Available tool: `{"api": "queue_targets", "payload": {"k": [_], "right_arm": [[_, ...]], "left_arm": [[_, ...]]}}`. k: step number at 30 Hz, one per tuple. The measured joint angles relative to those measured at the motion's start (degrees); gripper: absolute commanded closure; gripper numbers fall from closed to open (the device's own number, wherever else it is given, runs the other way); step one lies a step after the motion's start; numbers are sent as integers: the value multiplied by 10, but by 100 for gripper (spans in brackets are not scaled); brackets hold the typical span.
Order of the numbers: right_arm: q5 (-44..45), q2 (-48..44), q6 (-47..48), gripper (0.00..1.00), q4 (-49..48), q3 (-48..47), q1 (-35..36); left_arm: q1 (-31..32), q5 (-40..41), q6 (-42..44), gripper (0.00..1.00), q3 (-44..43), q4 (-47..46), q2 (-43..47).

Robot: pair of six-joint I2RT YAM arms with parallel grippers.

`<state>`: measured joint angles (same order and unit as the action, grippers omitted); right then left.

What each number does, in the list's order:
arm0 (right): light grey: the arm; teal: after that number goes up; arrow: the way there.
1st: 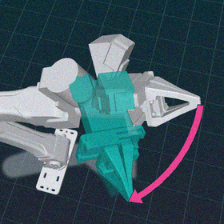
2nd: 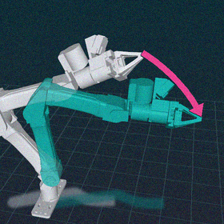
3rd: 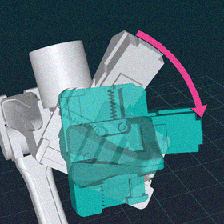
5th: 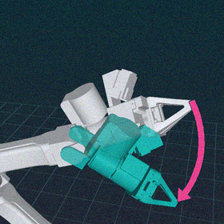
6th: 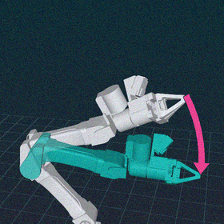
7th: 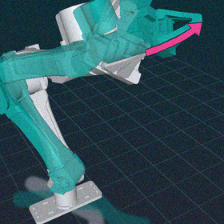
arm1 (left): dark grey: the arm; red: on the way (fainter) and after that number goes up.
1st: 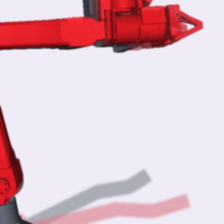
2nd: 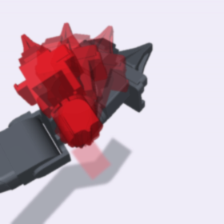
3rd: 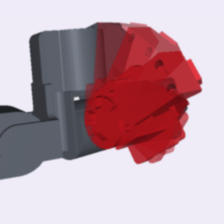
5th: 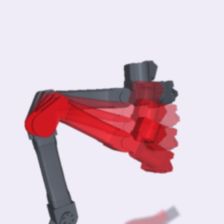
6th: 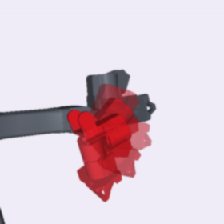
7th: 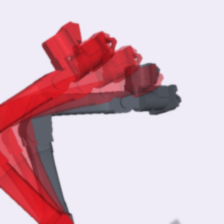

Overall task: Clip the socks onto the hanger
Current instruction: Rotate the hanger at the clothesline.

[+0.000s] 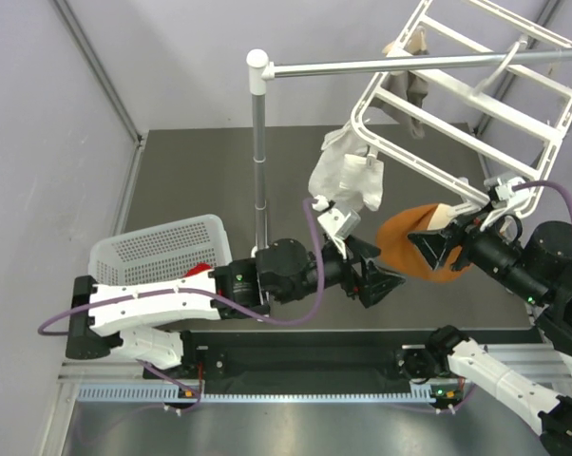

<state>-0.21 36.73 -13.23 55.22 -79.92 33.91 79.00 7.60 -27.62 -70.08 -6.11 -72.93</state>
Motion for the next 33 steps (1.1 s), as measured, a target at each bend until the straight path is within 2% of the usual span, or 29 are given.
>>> {"api": "queue_targets", "payload": {"k": [6, 11, 18, 25, 26, 28, 30, 33], "right_arm": [[-33, 2, -63, 37, -42, 7, 0], [-44, 2, -100, 37, -64, 23, 0], [-47, 1, -121, 36, -65, 24, 0], [-47, -4, -125, 35, -64, 24, 0], [-47, -5, -125, 34, -63, 23, 0], [-44, -8, -125, 32, -61, 22, 0], [-39, -11, -125, 28, -57, 21, 0], [-23, -16, -123, 20, -42, 15, 0]], "left_arm": [[39, 142, 52, 5, -12, 12, -60], [54, 195, 99, 4, -19, -10, -105], [53, 263, 139, 20, -76, -47, -178], [42, 287, 162, 58, -94, -92, -214], [42, 287, 164, 65, -99, -95, -219], [41, 283, 165, 87, -106, -99, -226], [41, 278, 163, 100, -107, -99, -226], [41, 270, 148, 100, -108, -96, -226]]}}
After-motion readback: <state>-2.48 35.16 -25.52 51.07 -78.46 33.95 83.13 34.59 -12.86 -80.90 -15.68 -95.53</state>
